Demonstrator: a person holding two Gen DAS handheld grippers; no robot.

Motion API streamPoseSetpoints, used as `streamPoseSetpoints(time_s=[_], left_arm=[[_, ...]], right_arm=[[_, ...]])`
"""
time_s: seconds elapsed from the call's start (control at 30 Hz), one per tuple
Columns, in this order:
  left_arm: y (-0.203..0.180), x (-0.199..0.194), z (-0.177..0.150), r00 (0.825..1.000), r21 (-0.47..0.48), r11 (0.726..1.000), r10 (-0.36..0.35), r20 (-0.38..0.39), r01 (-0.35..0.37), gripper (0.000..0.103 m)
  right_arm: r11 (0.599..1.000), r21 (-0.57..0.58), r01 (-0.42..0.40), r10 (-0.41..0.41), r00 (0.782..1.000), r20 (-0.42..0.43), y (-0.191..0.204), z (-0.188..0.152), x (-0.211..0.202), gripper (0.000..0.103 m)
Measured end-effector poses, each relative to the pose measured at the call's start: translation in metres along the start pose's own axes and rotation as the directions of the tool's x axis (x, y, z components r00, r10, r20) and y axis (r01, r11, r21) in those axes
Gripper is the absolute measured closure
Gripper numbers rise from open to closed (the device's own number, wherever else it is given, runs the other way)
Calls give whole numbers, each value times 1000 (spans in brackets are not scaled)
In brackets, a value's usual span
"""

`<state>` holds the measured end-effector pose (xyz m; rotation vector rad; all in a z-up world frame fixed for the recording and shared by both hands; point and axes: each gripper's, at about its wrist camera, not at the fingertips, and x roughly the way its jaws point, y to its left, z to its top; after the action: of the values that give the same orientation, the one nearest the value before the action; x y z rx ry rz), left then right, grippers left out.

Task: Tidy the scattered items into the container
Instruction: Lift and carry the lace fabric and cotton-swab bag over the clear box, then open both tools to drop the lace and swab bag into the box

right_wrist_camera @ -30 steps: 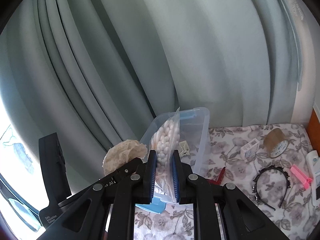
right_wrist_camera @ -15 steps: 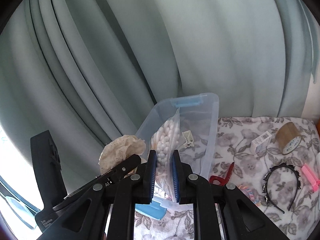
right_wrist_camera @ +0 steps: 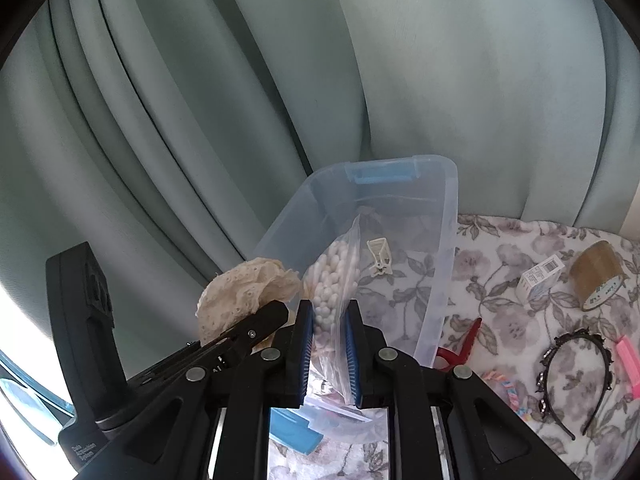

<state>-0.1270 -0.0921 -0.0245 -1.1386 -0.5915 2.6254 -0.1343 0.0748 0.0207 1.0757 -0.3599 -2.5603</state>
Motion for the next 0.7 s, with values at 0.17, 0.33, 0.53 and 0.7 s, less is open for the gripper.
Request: streamPoseSetpoints(time_s=[0.17,0.33,0.53,0.7], left_arm=[[1,11,1,1000,-1,1000,4,-8,-4,80],[0,13,2,1000,1,1000,12,-17,-12,77],[-3,11,6,1000,14,1000,5,-13,-4,60],[-2,12,8,1000,13,1000,11,-21,-11,59]], right_arm=[[1000,11,9,-9,1000,-10,-5,1,4,84],[1000,11,23,-22,1000,-14,-7,3,8,84],[999,17,32,-31,999,-24,-10,1,7,84],[999,14,38,-37,999,-25,-10,1,5,84]])
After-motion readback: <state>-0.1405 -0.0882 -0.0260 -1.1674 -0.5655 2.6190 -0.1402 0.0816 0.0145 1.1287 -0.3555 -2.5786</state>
